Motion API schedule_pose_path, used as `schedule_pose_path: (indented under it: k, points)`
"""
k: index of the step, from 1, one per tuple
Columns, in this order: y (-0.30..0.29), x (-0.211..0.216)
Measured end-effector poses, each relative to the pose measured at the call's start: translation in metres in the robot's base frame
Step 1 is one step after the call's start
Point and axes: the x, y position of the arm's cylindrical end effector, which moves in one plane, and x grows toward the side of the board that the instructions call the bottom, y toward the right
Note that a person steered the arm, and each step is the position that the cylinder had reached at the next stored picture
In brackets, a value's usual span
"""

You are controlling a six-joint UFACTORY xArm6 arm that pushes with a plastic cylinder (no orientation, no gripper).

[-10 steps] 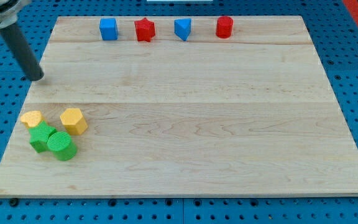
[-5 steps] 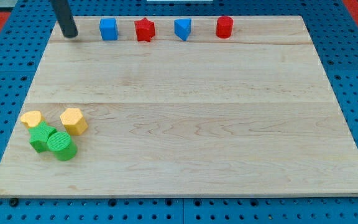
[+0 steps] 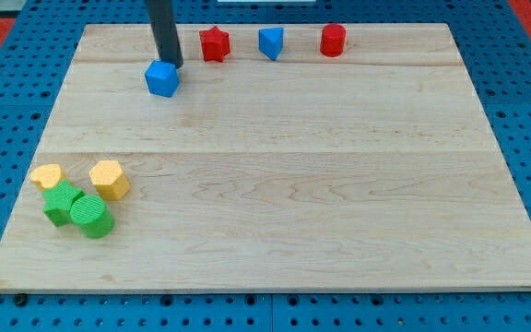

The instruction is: Move the blue cube bottom and left

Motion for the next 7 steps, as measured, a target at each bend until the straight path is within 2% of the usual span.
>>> schedule_pose_path:
  k: [3, 4, 5, 7]
  points:
    - [-0.018, 0.106]
    - [-0.029, 0.102]
    - [-0.002, 0.087]
    - [-0.047, 0.088]
